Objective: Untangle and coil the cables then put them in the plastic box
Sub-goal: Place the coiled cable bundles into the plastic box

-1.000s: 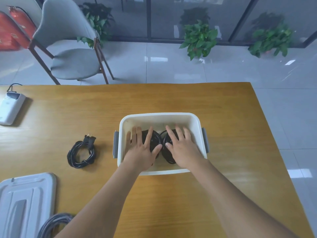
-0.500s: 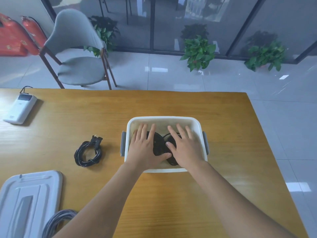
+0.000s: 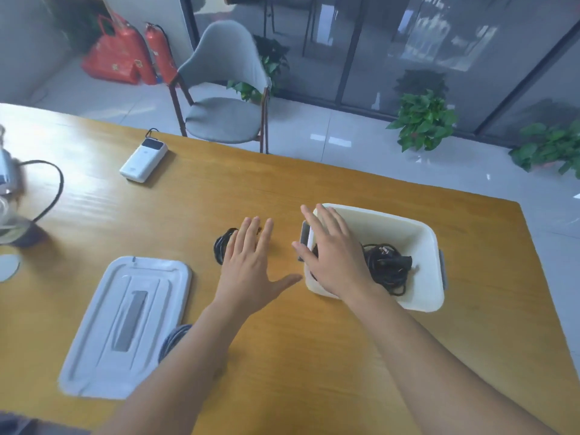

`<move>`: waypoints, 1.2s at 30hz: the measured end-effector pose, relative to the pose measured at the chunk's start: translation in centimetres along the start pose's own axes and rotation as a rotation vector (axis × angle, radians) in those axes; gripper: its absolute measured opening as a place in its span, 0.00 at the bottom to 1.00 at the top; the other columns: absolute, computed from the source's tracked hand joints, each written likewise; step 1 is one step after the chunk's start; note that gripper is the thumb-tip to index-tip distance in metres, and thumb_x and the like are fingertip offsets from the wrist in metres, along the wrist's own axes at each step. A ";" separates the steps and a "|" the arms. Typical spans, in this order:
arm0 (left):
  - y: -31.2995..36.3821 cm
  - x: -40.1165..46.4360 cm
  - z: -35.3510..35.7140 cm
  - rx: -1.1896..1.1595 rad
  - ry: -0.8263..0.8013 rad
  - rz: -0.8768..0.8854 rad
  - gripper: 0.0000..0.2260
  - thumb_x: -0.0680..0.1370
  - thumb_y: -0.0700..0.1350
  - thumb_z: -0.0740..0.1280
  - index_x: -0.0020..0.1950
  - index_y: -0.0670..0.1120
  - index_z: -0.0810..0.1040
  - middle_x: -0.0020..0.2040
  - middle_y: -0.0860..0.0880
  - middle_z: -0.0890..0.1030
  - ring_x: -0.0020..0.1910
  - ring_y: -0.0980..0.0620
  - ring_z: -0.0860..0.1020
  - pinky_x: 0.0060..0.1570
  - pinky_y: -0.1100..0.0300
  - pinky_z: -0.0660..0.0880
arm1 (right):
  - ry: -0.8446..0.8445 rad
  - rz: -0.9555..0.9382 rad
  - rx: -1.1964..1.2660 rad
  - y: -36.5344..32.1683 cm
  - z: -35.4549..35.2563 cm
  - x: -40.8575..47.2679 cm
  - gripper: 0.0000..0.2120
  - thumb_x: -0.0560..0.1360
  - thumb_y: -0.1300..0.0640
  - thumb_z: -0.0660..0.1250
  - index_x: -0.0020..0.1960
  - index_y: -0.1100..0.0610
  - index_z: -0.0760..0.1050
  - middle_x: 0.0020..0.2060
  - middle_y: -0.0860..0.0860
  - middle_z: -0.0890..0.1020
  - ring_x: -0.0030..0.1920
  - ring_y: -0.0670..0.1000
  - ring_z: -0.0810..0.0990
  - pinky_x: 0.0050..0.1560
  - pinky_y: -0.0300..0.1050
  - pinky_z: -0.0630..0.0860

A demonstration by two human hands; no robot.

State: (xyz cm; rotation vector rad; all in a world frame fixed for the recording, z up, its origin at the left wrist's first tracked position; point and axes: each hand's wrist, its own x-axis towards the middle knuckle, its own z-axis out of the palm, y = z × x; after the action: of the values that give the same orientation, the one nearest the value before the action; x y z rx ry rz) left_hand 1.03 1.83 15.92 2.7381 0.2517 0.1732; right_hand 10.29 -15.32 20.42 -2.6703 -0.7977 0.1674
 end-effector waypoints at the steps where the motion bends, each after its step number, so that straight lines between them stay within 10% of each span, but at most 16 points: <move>1: -1.2 -1.1 -0.3 -0.004 0.008 -0.025 0.53 0.70 0.80 0.57 0.85 0.47 0.54 0.84 0.44 0.58 0.84 0.45 0.50 0.81 0.45 0.54 | -0.011 -0.028 0.008 -1.2 0.6 0.3 0.34 0.83 0.36 0.58 0.85 0.44 0.52 0.84 0.52 0.56 0.84 0.53 0.50 0.82 0.51 0.52; 12: -10.3 -14.6 0.3 -0.044 -0.166 -0.430 0.59 0.65 0.85 0.54 0.86 0.52 0.44 0.86 0.46 0.48 0.84 0.45 0.43 0.81 0.44 0.47 | -0.299 -0.105 -0.052 -7.7 7.8 3.2 0.40 0.80 0.36 0.65 0.85 0.42 0.49 0.85 0.50 0.52 0.84 0.53 0.48 0.78 0.58 0.63; 20: -11.3 -19.1 2.2 -0.062 -0.316 -0.471 0.63 0.63 0.79 0.69 0.85 0.55 0.39 0.84 0.48 0.46 0.84 0.45 0.45 0.81 0.47 0.48 | -0.370 -0.112 -0.119 -7.7 10.9 3.8 0.40 0.80 0.37 0.66 0.85 0.43 0.49 0.85 0.50 0.51 0.84 0.54 0.48 0.75 0.58 0.67; 36: -11.6 -6.5 3.2 -0.095 -0.210 -0.452 0.57 0.67 0.71 0.75 0.85 0.48 0.51 0.82 0.41 0.56 0.82 0.40 0.53 0.78 0.44 0.56 | -0.399 -0.029 -0.136 -7.6 13.2 6.7 0.49 0.75 0.36 0.73 0.84 0.39 0.45 0.84 0.51 0.40 0.84 0.61 0.44 0.73 0.59 0.71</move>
State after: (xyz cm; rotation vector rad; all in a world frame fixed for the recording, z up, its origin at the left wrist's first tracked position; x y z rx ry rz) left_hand -6.57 9.89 7.91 2.5031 0.7656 -0.2178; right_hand 9.23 -1.86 10.77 -2.7896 -0.9943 0.6776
